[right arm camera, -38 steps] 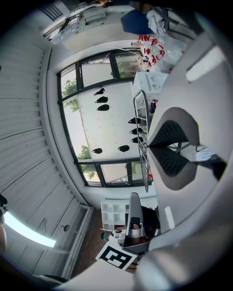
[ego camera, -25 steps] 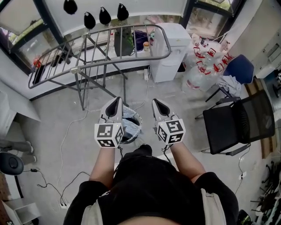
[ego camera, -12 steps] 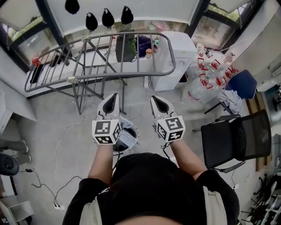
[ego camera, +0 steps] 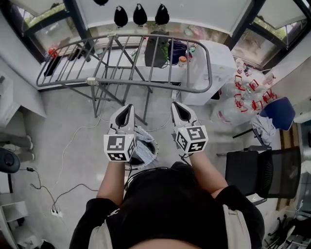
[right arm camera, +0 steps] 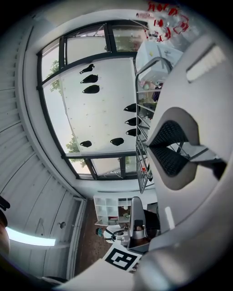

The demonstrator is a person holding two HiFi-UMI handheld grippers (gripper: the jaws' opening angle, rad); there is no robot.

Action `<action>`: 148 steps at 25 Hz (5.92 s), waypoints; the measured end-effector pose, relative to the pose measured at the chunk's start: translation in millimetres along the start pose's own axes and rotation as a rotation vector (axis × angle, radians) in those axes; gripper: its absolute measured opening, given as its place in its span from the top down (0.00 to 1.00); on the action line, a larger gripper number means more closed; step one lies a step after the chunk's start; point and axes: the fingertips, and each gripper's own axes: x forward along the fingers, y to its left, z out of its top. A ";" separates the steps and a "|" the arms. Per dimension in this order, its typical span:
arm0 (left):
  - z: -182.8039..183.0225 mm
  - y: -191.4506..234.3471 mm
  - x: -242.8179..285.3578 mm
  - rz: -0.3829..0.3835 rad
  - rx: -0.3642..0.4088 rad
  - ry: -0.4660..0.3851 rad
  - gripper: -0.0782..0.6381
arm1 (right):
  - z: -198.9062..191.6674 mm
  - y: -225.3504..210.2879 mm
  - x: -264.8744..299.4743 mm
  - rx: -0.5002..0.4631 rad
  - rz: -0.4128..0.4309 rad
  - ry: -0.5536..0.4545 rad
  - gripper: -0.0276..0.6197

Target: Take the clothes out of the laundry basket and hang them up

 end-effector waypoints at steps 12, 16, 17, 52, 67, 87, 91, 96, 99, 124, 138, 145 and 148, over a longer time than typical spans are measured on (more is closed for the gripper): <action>-16.6 93.3 -73.1 0.452 -0.054 0.023 0.88 | 4.3 68.8 104.3 -0.050 0.377 0.037 0.94; -18.6 113.8 -101.2 0.614 -0.073 0.027 0.88 | 7.0 104.1 138.7 -0.075 0.534 0.058 0.94; -20.8 118.7 -109.6 0.649 -0.084 0.028 0.88 | 6.1 114.7 144.6 -0.082 0.570 0.062 0.94; -274.1 111.5 -214.2 0.841 -0.540 0.346 0.43 | -288.6 219.8 128.4 -0.344 0.957 0.721 0.69; -425.0 89.3 -209.1 0.667 -0.729 0.482 0.43 | -545.2 174.7 99.6 -0.174 0.650 1.256 0.68; -547.1 69.3 -232.9 0.533 -0.768 0.559 0.43 | -744.4 119.5 30.1 -0.253 0.268 1.647 0.58; -552.4 71.5 -240.0 0.552 -0.770 0.551 0.43 | -756.3 118.0 21.7 -0.332 0.284 1.707 0.75; -542.8 71.6 -242.8 0.551 -0.769 0.531 0.43 | -739.6 132.4 23.0 -0.288 0.352 1.680 0.89; -529.4 71.7 -242.2 0.549 -0.764 0.522 0.43 | -713.3 143.6 21.6 -0.260 0.427 1.617 0.89; -326.6 77.0 -191.8 0.435 -0.483 0.410 0.43 | -332.9 170.6 74.8 -0.415 0.762 0.748 0.89; -276.1 99.4 -178.6 0.367 -0.352 0.394 0.43 | -169.9 161.2 100.3 -0.507 0.702 0.370 0.89; -256.7 98.2 -171.0 0.332 -0.298 0.367 0.43 | -100.7 163.9 88.2 -0.557 0.713 0.201 0.89; -250.6 95.7 -167.0 0.321 -0.284 0.347 0.43 | -73.4 170.0 81.2 -0.448 0.756 0.196 0.90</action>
